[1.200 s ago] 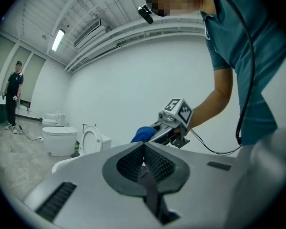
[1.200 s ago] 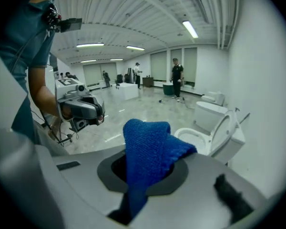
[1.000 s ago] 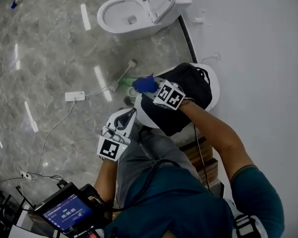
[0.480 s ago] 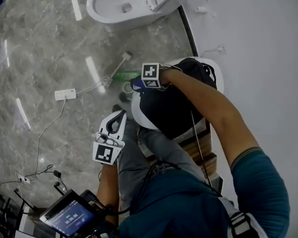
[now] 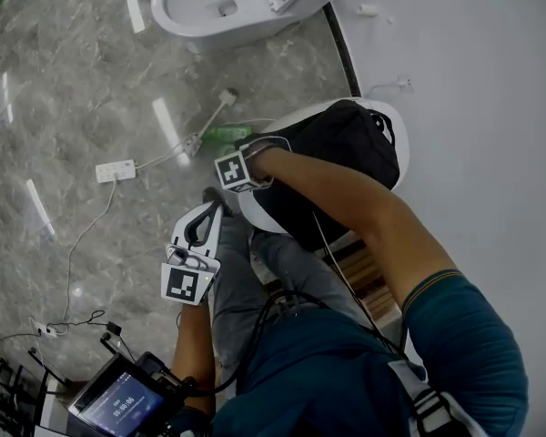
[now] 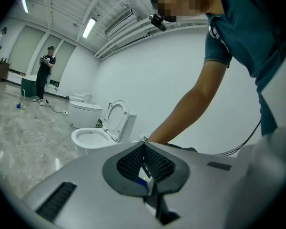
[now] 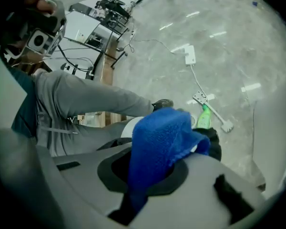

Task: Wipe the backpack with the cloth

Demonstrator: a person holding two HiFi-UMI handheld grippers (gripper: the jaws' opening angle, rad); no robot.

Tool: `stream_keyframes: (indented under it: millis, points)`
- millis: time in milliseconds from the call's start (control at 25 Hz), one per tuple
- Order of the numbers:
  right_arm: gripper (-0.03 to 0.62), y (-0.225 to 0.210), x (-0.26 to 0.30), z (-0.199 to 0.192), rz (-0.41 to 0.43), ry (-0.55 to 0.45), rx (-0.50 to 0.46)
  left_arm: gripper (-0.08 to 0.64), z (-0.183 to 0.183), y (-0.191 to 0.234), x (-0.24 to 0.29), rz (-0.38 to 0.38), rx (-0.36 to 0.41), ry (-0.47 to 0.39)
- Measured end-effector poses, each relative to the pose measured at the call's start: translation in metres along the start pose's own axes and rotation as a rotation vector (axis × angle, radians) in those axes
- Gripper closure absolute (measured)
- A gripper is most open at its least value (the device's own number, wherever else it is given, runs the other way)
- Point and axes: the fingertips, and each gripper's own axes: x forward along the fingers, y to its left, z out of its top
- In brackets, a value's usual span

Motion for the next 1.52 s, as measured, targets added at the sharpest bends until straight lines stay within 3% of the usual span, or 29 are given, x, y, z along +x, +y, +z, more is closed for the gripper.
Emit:
stream_keyframes:
  millis: [80, 200, 240, 360, 480, 600, 800, 880, 1040, 1280, 1320, 1400, 1520]
  points:
    - [0.568, -0.016, -0.013, -0.034, -0.019, 0.039, 0.041, 0.555, -0.001, 0.003, -0.003, 0.011, 0.001, 0.006]
    - [0.568, -0.051, -0.040, -0.124, -0.099, 0.129, 0.162, 0.555, -0.003, 0.005, -0.005, 0.014, -0.003, 0.016]
    - [0.568, -0.058, -0.055, -0.152, -0.119, 0.119, 0.226, 0.555, -0.002, 0.005, -0.004, 0.011, -0.002, 0.018]
    - [0.568, -0.075, -0.089, -0.209, -0.124, -0.085, 0.478, 0.555, 0.000, 0.000, 0.000, -0.004, -0.004, 0.022]
    - [0.568, -0.089, -0.107, -0.248, -0.170, -0.268, 0.647, 0.555, 0.000, -0.007, 0.005, -0.025, 0.000, 0.028]
    - [0.568, -0.098, -0.119, -0.280, -0.256, -0.440, 0.795, 0.555, 0.000, -0.012, 0.007, -0.044, 0.003, 0.044]
    - [0.568, -0.099, -0.147, -0.326, -0.429, -0.876, 1.084, 0.555, 0.006, -0.016, 0.014, -0.080, 0.022, 0.075]
    - [0.568, -0.092, -0.152, -0.352, -0.515, -1.002, 1.179, 0.555, 0.005, -0.020, 0.021, -0.101, 0.037, 0.087]
    - [0.568, -0.059, -0.112, -0.407, -0.673, -1.006, 1.281, 0.555, -0.012, -0.043, 0.033, -0.136, 0.072, 0.094]
    - [0.567, 0.004, -0.029, -0.430, -0.644, -0.864, 1.335, 0.555, -0.008, -0.068, 0.055, -0.219, 0.096, 0.119]
    - [0.568, 0.011, -0.026, -0.433, -0.646, -0.912, 1.374, 0.555, -0.006, -0.072, 0.059, -0.236, 0.101, 0.125]
    - [0.566, 0.028, -0.050, -0.433, -0.653, -1.104, 1.471, 0.555, 0.003, -0.082, 0.068, -0.276, 0.109, 0.129]
    - [0.566, 0.066, -0.121, -0.406, -0.575, -1.507, 1.498, 0.555, 0.018, -0.105, 0.085, -0.381, 0.115, 0.133]
